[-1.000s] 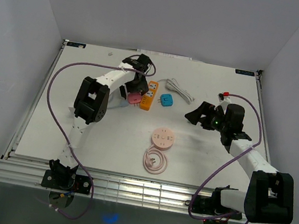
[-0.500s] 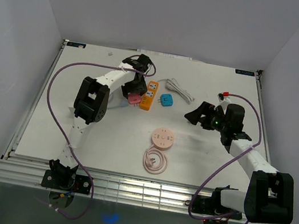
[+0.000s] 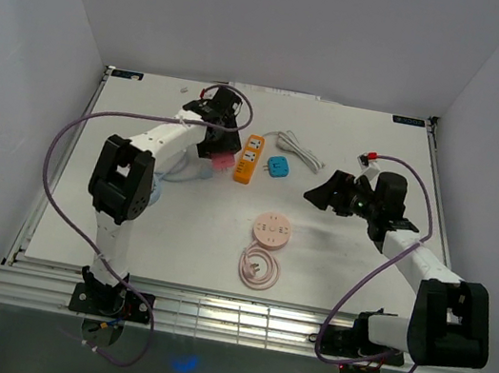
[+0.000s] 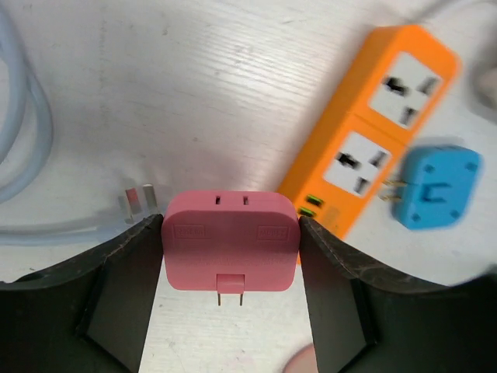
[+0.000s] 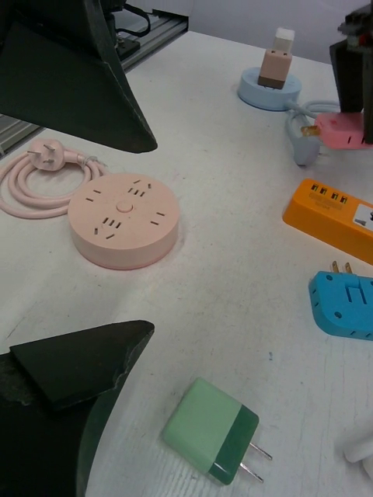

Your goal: Insert the plug

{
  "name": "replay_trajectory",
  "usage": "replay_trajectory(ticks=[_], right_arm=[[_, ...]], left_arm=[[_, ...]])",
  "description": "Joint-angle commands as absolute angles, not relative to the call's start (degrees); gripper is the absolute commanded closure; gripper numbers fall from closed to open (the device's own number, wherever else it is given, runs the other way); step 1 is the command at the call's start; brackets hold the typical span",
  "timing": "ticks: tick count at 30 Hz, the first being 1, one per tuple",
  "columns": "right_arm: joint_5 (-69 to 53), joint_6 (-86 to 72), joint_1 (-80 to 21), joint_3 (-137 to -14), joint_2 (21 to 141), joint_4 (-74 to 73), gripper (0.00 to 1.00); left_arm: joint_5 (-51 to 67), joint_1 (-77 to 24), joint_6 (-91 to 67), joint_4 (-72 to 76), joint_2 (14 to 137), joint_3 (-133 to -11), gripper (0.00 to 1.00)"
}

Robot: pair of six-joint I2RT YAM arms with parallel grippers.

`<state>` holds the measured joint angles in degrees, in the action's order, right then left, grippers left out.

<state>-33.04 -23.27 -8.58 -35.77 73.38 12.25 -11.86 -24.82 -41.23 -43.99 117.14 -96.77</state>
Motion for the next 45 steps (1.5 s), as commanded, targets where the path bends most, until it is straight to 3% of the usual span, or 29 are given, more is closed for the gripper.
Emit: replay_trajectory(ticks=[1,5,10,15,20,31,45], right_arm=[[-37.1,-21.9,-8.3,-39.3,75.8,13.2,0.07],[-42.4,-21.4,-8.3,-44.0,81.1,10.3,0.08],[-46.1,-21.2,-8.9,-49.2,85.2,6.9,0.11],[-48.3,-21.9,-9.3,-54.3,87.9,4.8,0.11],[-49.7,-21.4,-9.8,-60.9,91.6,0.1,0.11],[-54.3,-22.5,-14.4,-72.9,99.6,-10.4,0.16],[-52.7,-24.7,-23.6,-76.5,103.4,-10.9,0.2]], left_arm=[[-7.6,-25.6,-37.3,-33.9,106.4,-90.7,0.4],[-6.3,-28.5,-30.6,-25.1,99.5,-81.2,0.42],[-3.7,-31.1,-23.3,-20.3,95.7,-76.6,0.57],[-1.0,-31.4,-19.6,-19.4,91.9,-73.8,0.58],[12.6,-31.7,-7.6,-15.6,86.9,-69.4,0.77],[22.9,-33.7,7.9,-14.8,83.4,-65.8,0.8],[20.1,-35.9,10.4,-11.7,82.9,-62.6,0.8]])
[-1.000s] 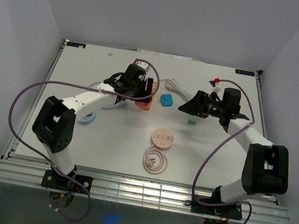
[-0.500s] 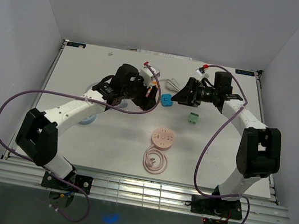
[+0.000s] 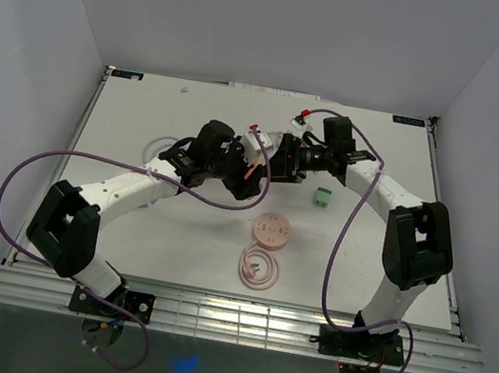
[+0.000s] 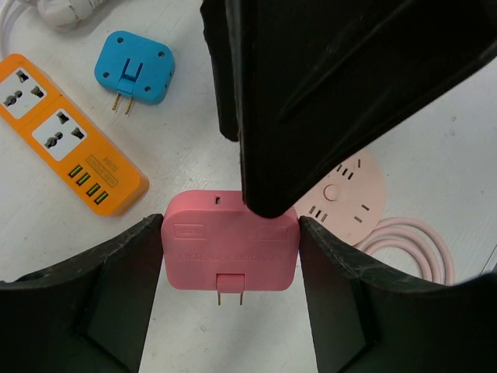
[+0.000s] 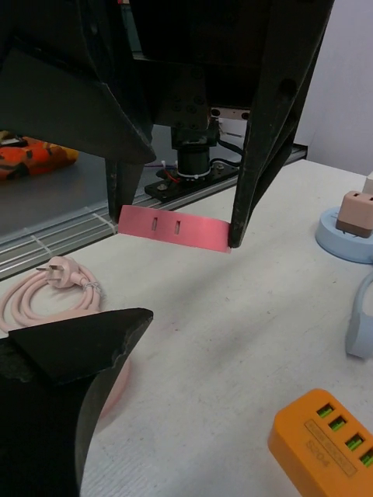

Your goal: Insert the plug

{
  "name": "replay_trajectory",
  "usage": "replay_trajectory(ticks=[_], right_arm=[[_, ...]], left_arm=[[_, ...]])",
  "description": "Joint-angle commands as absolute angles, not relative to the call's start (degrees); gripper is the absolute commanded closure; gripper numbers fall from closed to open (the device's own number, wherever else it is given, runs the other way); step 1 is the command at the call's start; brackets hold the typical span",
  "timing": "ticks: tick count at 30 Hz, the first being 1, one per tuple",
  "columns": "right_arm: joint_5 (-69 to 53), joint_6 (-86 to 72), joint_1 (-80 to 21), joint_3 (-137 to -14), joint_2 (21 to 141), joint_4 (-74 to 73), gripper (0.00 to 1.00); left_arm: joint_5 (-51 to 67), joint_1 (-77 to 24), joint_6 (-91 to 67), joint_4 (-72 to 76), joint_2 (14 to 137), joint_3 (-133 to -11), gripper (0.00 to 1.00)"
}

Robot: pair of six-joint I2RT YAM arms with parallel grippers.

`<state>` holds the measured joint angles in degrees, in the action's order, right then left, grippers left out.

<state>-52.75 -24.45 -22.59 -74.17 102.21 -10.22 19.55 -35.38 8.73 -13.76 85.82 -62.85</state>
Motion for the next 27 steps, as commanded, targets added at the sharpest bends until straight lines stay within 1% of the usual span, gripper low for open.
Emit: replay_trajectory(ticks=[1,7,11,13,17,22,27], right_arm=[[-52.3,-24.7,-24.3,-76.5,103.6,-10.8,0.2],[-50.7,-26.6,-26.9,-75.5,104.1,-8.9,0.24],[-50.6,-28.0,-28.0,-75.0,105.0,-7.6,0.3],[-50.2,-28.3,-28.7,-74.9,105.3,-7.4,0.31],[-50.0,-28.6,-29.6,-75.1,105.7,-7.2,0.38],[-50.2,-28.6,-30.1,-75.6,106.6,-7.4,0.41],[-50.2,-29.4,-30.4,-75.1,107.1,-6.0,0.46]], left_arm=[[20.1,-35.9,10.5,-11.6,83.0,-62.7,0.8],[19.1,-36.1,10.6,-10.8,83.2,-62.6,0.79],[19.1,-36.2,10.5,-10.5,83.2,-62.4,0.79],[19.3,-36.3,10.7,-10.4,83.2,-62.3,0.79],[19.4,-36.4,10.9,-10.3,83.3,-62.2,0.79],[19.2,-36.4,10.9,-10.2,83.6,-62.5,0.79],[19.5,-36.5,11.1,-10.2,83.7,-62.4,0.78]])
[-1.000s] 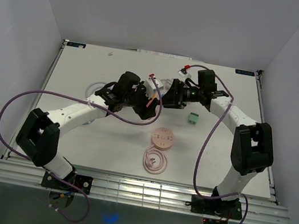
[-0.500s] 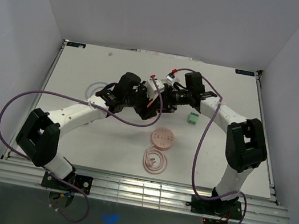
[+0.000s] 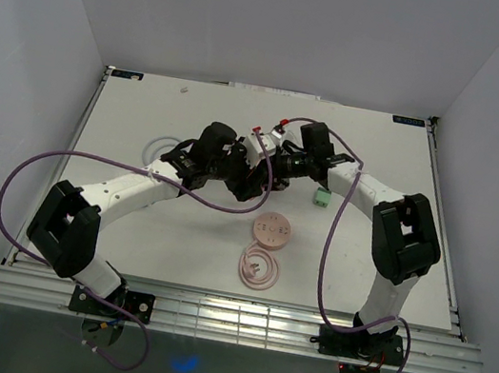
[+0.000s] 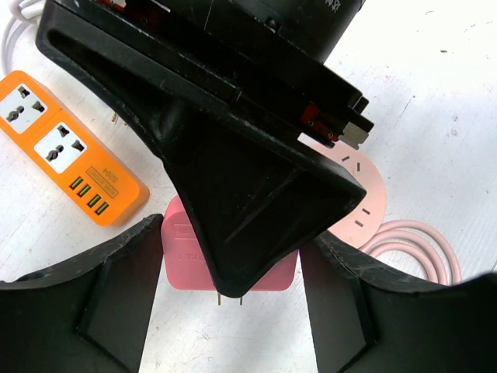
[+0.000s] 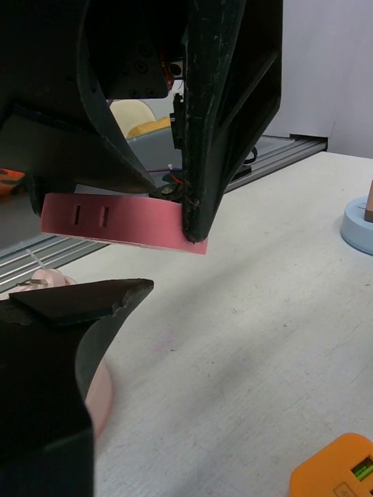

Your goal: Insert the plug

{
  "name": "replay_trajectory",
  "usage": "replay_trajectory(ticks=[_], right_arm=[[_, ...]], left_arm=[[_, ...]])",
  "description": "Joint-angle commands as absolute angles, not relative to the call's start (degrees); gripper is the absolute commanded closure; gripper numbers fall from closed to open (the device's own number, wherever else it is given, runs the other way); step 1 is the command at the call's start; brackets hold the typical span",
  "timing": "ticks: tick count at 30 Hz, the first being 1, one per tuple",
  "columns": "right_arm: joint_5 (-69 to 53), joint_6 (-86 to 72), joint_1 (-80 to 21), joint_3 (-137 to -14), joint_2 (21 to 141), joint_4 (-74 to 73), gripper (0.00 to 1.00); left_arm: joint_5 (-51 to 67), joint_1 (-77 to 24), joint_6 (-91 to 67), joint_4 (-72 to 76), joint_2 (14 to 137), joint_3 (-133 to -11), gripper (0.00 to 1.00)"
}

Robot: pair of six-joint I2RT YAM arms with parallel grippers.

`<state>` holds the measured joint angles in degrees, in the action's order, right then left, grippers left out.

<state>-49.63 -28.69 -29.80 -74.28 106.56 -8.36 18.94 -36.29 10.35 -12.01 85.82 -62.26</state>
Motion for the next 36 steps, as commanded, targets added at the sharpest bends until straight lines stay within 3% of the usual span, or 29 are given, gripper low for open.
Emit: replay_trajectory(ticks=[1,7,10,11,13,19,23,24,25,36], right_arm=[[-50.1,-29.6,-30.6,-75.1,107.1,-5.7,0.47],[-50.0,-30.8,-30.9,-74.5,107.7,-4.0,0.55],[-49.9,-30.8,-31.0,-74.6,107.8,-4.0,0.71],[-49.9,-30.8,-31.0,-74.6,107.8,-3.9,0.82],[-49.7,-30.6,-31.0,-74.5,107.8,-4.0,0.9],[-48.6,-30.1,-30.9,-73.7,106.6,-4.3,0.92],[-47.8,-30.1,-30.8,-73.5,106.1,-4.3,0.92],[-47.6,-30.0,-30.6,-73.4,106.0,-4.3,0.92],[-47.5,-29.9,-30.3,-73.3,105.8,-4.3,0.92],[-44.0,-25.5,-24.6,-69.3,99.9,-9.6,0.92]], left_arm=[[19.5,-36.5,11.0,-10.2,83.6,-62.3,0.78],[19.7,-36.5,11.1,-9.9,83.4,-62.2,0.78],[19.7,-36.5,11.2,-9.8,83.3,-62.1,0.78],[19.9,-36.5,11.2,-9.8,83.2,-61.9,0.77],[20.2,-36.5,11.7,-9.9,83.0,-61.6,0.77],[19.7,-36.5,12.4,-9.7,81.7,-60.6,0.74],[19.7,-36.5,12.1,-9.5,80.4,-60.1,0.62],[19.5,-36.5,11.9,-9.3,79.9,-59.9,0.48],[19.5,-36.5,11.7,-9.1,78.7,-59.8,0.02],[11.1,-36.5,7.8,-6.1,68.0,-55.5,0.02]])
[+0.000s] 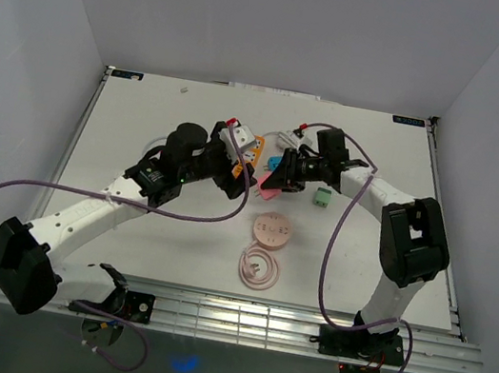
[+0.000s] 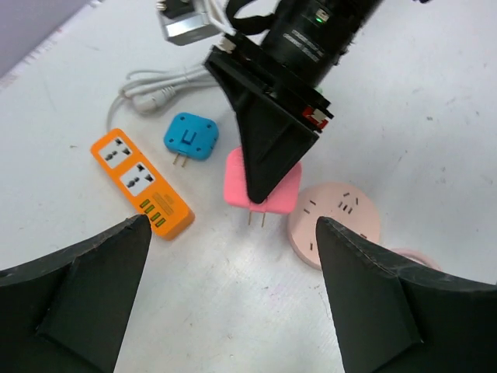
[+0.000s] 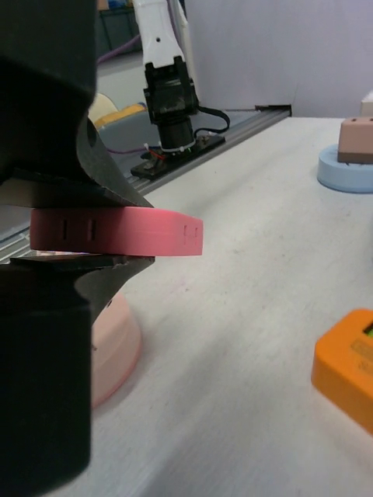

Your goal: Insert the plug

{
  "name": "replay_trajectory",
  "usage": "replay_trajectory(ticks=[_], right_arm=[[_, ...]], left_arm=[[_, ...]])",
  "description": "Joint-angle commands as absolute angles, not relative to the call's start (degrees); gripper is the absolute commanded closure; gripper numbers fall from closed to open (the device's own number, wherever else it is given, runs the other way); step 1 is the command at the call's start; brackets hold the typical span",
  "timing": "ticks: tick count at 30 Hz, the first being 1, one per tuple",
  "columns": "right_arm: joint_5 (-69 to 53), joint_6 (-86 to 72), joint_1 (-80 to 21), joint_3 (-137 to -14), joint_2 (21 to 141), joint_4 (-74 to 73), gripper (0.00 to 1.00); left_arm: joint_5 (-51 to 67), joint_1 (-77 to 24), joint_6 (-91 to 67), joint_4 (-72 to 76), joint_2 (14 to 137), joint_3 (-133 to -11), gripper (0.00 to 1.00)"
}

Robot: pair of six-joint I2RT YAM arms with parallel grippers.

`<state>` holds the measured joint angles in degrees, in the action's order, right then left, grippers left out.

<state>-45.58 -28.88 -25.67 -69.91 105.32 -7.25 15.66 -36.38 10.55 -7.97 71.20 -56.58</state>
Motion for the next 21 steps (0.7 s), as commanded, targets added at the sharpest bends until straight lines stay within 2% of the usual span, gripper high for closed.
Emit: replay_trajectory(ticks=[1,7,10,14,17,21], right_arm=[[-41.2,-23.3,-24.5,-69.2,99.1,-11.0,0.92],[-27.9,-19.7,-24.4,-64.4,90.4,-19.2,0.92],[-21.6,-18.5,-24.5,-62.8,86.8,-23.8,0.92],[-14.2,-18.5,-25.1,-59.9,82.6,-27.5,0.92],[-11.0,-19.8,-25.7,-57.6,80.4,-28.8,0.92],[-7.9,-22.3,-27.8,-53.5,76.3,-26.9,0.92]], left_arm=[[9.4,-36.5,7.0,-6.1,67.6,-55.4,0.02],[2.7,-36.5,-1.6,-2.8,64.2,-52.0,0.02],[-4.4,-36.5,-6.1,-1.1,62.3,-49.1,0.02],[-4.7,-36.5,-7.5,-1.6,59.6,-48.8,0.02],[-12.1,-36.4,-15.3,-3.1,58.5,-48.2,0.02],[-7.6,-36.4,-14.0,-4.2,59.1,-48.9,0.02]])
